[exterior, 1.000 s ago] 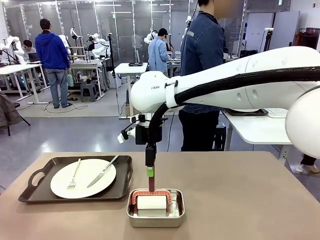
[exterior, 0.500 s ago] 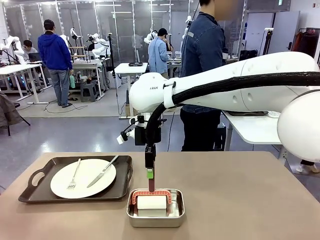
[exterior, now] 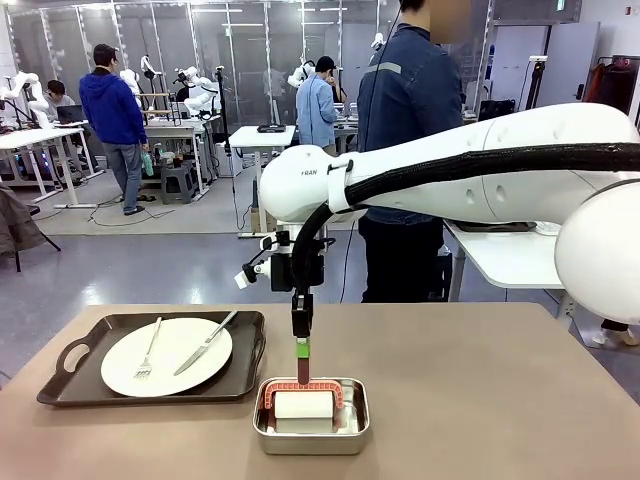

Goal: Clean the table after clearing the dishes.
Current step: When the left (or right) Handle tray is removed, use the left hand (or right hand) to clean the left (or right) side of the table with the Lint Roller.

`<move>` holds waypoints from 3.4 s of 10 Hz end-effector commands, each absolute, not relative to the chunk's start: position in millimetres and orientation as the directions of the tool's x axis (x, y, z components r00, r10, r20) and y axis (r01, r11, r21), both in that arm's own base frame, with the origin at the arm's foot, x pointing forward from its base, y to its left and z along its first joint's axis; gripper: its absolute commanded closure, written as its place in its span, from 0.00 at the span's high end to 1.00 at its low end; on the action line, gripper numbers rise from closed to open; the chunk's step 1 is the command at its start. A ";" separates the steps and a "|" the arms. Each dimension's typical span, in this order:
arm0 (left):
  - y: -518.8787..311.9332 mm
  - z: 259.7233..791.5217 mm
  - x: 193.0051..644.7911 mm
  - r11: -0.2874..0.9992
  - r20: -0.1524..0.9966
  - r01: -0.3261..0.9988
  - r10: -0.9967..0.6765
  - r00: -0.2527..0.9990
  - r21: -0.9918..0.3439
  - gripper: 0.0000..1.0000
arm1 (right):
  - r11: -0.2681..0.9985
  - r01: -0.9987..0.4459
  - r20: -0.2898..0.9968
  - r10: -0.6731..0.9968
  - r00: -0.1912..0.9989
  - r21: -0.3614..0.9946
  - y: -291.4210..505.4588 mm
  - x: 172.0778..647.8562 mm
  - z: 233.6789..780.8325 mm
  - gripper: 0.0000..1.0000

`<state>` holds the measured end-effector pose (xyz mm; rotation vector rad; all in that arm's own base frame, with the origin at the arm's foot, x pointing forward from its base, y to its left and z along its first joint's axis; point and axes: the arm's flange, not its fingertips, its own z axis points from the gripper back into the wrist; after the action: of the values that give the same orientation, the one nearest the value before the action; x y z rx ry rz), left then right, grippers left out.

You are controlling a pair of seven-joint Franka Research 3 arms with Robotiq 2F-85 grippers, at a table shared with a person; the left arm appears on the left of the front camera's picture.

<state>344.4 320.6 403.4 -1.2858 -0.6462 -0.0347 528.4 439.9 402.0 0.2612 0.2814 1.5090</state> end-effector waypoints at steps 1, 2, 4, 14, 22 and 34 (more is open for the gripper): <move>321.4 405.2 341.6 0.295 0.465 0.378 0.327 0.823 -0.877 1.00 | 0.059 -0.929 -0.030 0.998 0.051 0.365 443.1 532.0 405.6 0.00; 321.4 405.2 341.6 0.295 0.465 0.378 0.327 0.823 -0.877 1.00 | 0.064 -0.932 -0.039 0.998 0.054 0.357 443.9 530.1 410.3 0.04; 321.4 405.2 341.6 0.295 0.465 0.378 0.327 0.823 -0.877 1.00 | 0.102 -0.940 -0.048 0.995 0.091 0.326 442.4 522.6 425.4 0.00; 321.4 405.2 341.6 0.295 0.465 0.378 0.327 0.823 -0.877 1.00 | 0.764 -0.610 0.245 0.562 0.790 0.211 225.8 466.4 540.3 0.00; 321.4 405.2 341.6 0.295 0.465 0.378 0.327 0.823 -0.877 1.00 | 0.803 -0.515 0.254 0.454 0.854 0.299 176.5 486.7 546.7 0.00; 321.4 405.2 341.6 0.295 0.465 0.378 0.327 0.823 -0.877 1.00 | 0.682 -0.016 0.080 -0.062 0.995 0.731 79.8 540.1 378.3 0.22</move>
<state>344.7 320.5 402.7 -1.2868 -0.6447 -0.0343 535.5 77.2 389.5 0.7793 -0.0947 -0.0578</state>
